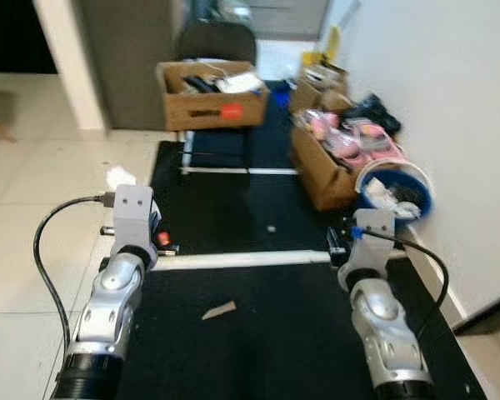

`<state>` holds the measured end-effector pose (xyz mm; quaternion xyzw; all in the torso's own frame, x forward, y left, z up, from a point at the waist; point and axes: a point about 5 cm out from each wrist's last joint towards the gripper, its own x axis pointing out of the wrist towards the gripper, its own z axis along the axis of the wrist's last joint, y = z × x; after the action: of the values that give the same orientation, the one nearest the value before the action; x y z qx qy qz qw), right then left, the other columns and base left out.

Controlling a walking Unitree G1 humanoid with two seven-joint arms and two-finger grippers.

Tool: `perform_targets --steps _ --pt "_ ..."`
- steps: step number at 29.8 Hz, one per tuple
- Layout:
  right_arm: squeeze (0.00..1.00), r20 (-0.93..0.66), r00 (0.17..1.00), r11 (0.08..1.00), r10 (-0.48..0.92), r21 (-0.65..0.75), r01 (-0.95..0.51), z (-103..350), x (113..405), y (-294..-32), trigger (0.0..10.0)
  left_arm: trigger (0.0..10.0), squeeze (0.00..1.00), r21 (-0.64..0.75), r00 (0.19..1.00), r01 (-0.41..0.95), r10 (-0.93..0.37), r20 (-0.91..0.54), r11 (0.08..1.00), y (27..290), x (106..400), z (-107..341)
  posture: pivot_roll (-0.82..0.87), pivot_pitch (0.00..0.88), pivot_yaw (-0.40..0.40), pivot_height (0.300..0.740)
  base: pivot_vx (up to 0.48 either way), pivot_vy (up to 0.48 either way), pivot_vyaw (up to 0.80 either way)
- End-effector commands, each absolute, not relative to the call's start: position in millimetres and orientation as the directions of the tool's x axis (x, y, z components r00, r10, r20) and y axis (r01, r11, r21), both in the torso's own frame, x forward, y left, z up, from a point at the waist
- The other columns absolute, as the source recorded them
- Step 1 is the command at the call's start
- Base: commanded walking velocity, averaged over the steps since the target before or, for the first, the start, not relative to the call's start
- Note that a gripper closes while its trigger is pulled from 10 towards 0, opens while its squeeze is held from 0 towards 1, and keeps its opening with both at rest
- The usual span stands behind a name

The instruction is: Picking trash to rubbish bin

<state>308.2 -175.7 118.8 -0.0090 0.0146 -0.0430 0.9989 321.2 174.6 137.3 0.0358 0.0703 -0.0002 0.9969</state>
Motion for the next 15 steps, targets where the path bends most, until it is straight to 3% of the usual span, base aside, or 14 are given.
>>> perform_targets --steps 1,8,15 --pt "0.00 -0.042 0.994 0.995 -0.103 -0.011 0.103 115 307 -180 10.0 10.0 0.00 0.074 0.993 0.031 -0.022 -0.119 0.997 170 320 141 -0.08 0.129 -0.004 0.740 0.000 0.000 -0.80" --pt "0.00 -0.114 0.992 0.996 -0.063 0.058 0.070 99 306 -173 10.0 10.0 0.00 0.082 0.993 0.039 -0.030 -0.114 0.996 169 319 141 -0.07 0.126 0.001 0.740 0.000 0.000 -0.80" --pt "0.00 -0.161 0.985 0.993 -0.059 0.090 0.075 86 302 -177 10.0 10.0 0.00 0.081 0.989 0.080 -0.069 -0.129 0.993 166 317 137 -0.07 0.103 0.002 0.740 0.000 0.000 0.00"
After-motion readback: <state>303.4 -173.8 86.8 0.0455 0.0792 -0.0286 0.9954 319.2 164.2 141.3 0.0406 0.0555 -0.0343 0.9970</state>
